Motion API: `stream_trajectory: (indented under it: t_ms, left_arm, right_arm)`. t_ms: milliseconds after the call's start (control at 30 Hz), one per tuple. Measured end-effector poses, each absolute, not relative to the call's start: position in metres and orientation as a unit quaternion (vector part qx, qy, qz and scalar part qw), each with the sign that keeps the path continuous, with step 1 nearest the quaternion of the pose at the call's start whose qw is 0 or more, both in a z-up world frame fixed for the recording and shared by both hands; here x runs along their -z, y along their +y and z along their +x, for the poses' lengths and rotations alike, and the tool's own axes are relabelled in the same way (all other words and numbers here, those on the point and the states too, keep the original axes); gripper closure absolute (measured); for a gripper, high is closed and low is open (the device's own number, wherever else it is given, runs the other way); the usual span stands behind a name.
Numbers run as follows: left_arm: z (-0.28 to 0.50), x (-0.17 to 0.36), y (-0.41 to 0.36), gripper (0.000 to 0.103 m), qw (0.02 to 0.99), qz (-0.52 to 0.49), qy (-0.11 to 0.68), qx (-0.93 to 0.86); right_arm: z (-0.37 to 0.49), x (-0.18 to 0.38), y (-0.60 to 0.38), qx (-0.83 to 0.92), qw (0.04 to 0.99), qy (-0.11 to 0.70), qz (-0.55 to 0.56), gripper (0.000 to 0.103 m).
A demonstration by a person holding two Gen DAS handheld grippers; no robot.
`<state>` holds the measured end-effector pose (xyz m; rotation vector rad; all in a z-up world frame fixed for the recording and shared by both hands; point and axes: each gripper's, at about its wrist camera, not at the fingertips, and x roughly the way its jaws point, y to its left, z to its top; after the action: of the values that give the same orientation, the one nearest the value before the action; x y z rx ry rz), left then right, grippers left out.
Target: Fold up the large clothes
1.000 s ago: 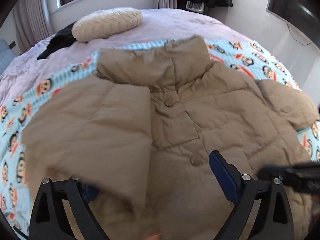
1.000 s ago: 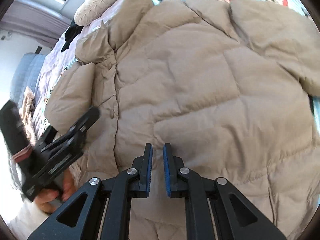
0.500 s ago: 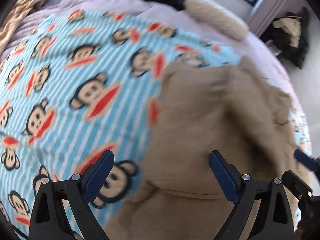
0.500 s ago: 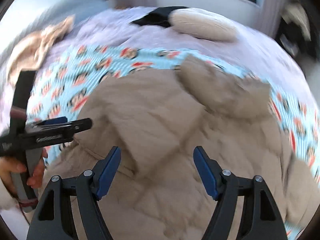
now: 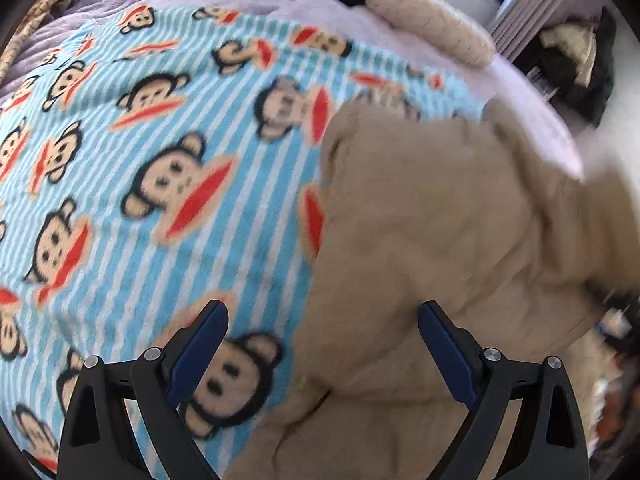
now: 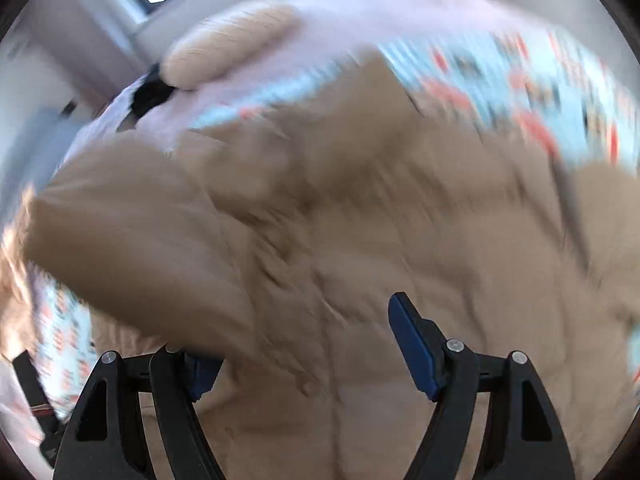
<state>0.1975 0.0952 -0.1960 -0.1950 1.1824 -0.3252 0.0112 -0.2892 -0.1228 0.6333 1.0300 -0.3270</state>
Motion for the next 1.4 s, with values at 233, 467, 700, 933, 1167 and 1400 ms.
stream_trajectory:
  t_ms: [233, 467, 700, 933, 1167, 1400]
  left_arm:
    - [0.265, 0.197, 0.101, 0.022, 0.796, -0.148, 0.563, 0.162]
    - [0.261, 0.191, 0.056, 0.074, 0.824, -0.026, 0.54, 0.172]
    - [0.26, 0.19, 0.054, 0.074, 0.841, 0.02, 0.526, 0.124]
    - [0.217, 0.15, 0.078, 0.074, 0.852, 0.025, 0.502, 0.144]
    - [0.18, 0.184, 0.056, 0.074, 0.826, 0.044, 0.54, 0.159]
    - [0.18, 0.197, 0.043, 0.074, 0.827, 0.053, 0.543, 0.135]
  right_arm:
    - [0.002, 0.15, -0.34, 0.114, 0.755, 0.425, 0.487, 0.031]
    - [0.017, 0.145, -0.332, 0.104, 0.773, 0.443, 0.442, 0.096]
    - [0.011, 0.174, -0.331, 0.111, 0.757, 0.471, 0.439, 0.089]
    - [-0.013, 0.121, -0.343, 0.18, 0.798, 0.465, 0.338, 0.051]
    - [-0.023, 0.099, -0.317, 0.137, 0.831, 0.469, 0.266, 0.085]
    - [0.011, 0.152, -0.32, 0.156, 0.806, 0.52, 0.237, 0.09]
